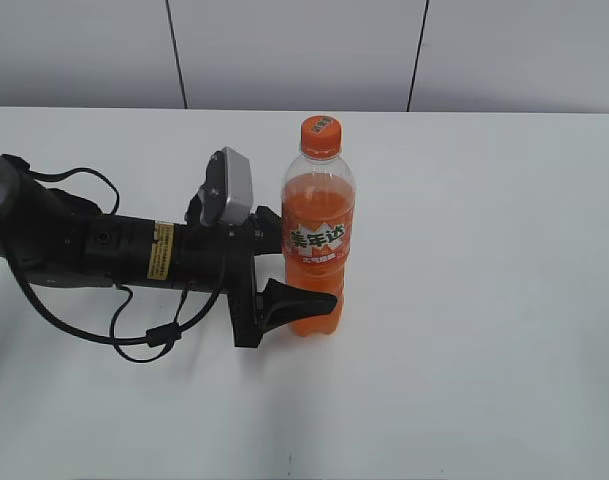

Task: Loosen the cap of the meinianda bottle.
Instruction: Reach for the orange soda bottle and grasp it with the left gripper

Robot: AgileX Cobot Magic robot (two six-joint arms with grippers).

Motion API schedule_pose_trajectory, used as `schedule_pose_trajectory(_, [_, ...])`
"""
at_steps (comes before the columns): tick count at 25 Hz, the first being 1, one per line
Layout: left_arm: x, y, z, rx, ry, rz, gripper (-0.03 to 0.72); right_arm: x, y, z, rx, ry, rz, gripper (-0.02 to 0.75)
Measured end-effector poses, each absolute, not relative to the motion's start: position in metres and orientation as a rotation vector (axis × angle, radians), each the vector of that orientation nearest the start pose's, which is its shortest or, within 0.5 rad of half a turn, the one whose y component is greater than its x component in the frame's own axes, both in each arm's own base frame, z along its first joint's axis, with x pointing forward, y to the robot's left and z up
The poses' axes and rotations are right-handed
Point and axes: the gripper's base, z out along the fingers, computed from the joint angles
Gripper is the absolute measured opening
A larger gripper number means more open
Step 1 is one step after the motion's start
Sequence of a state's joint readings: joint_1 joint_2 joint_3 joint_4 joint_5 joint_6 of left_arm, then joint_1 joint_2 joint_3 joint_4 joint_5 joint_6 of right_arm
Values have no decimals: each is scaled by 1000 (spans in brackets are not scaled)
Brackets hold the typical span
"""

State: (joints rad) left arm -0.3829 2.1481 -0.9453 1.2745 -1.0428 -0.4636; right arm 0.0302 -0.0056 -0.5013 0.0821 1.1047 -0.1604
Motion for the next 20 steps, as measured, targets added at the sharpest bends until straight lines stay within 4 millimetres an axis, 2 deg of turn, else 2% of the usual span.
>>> schedule_pose_trajectory(3, [304,-203,91,1360,1532,-947,505,-8,6,274,-204,2069,19,477])
schedule_pose_trajectory(8, [305,-203,91,1350,1541,-938,426,-8,6,274,-204,2069,19,477])
schedule_pose_trajectory(15, [305,-203,91,1350,1541,-937,414,-9,6,278,-196,2060,23,477])
schedule_pose_trajectory(20, [305,-203,91,1350,1541,-937,414,11,7,286,-188,2173,38,477])
